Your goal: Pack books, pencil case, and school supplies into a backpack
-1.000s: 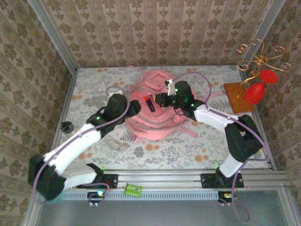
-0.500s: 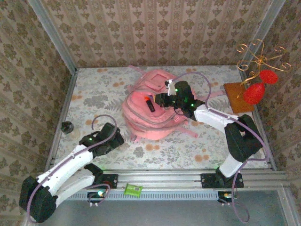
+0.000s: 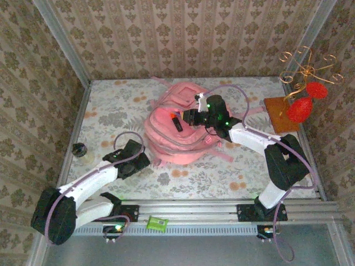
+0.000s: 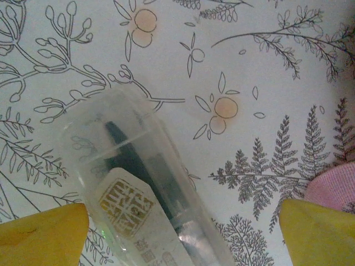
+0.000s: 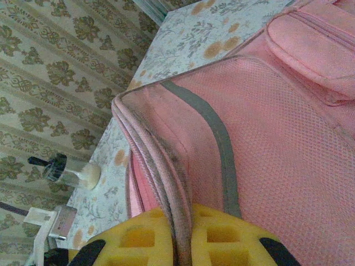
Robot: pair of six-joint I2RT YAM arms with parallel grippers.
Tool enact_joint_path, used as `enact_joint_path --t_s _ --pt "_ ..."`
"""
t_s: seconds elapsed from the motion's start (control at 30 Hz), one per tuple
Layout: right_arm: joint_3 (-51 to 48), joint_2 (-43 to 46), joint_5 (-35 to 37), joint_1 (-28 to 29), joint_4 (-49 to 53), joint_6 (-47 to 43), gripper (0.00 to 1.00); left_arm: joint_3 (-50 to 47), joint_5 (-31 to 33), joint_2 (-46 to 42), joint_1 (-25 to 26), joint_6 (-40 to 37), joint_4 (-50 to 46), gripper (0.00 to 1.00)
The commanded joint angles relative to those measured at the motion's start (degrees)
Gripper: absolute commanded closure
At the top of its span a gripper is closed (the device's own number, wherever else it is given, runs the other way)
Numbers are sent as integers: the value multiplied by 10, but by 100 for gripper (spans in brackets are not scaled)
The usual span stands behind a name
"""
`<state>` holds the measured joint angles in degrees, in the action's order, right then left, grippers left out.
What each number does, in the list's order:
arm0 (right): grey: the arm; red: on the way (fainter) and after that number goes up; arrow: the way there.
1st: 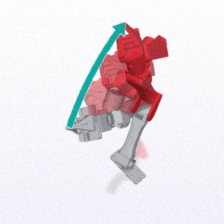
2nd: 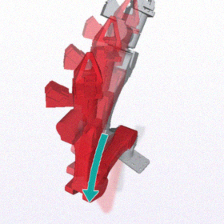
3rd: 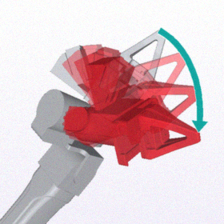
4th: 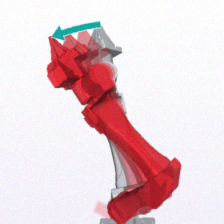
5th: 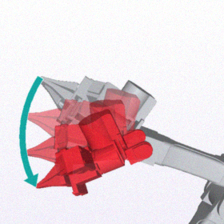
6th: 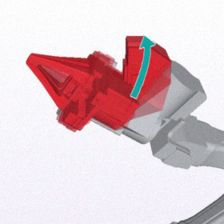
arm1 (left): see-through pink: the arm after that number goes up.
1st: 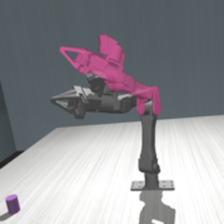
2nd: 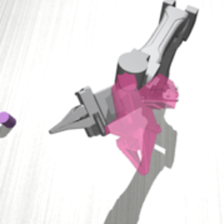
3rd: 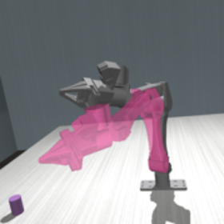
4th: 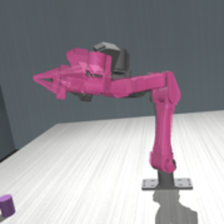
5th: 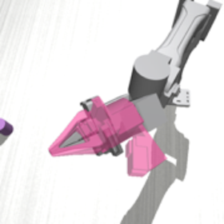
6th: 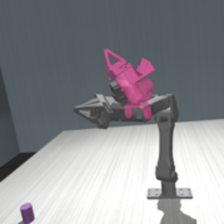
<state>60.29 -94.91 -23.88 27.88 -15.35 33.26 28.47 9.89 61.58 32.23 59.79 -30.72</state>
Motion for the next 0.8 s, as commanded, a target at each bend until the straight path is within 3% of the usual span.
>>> enact_joint_path --t_s 0.0,0.57,0.77 --pt "0 -4 -6 -6 -48 8 100 -11 10 19 -5 -8 16 14" --pt "-4 -4 -11 -12 -51 11 100 -6 13 87 -14 -74 47 54" --pt "0 -6 -15 -13 -35 3 100 29 32 24 -14 -85 31 63"
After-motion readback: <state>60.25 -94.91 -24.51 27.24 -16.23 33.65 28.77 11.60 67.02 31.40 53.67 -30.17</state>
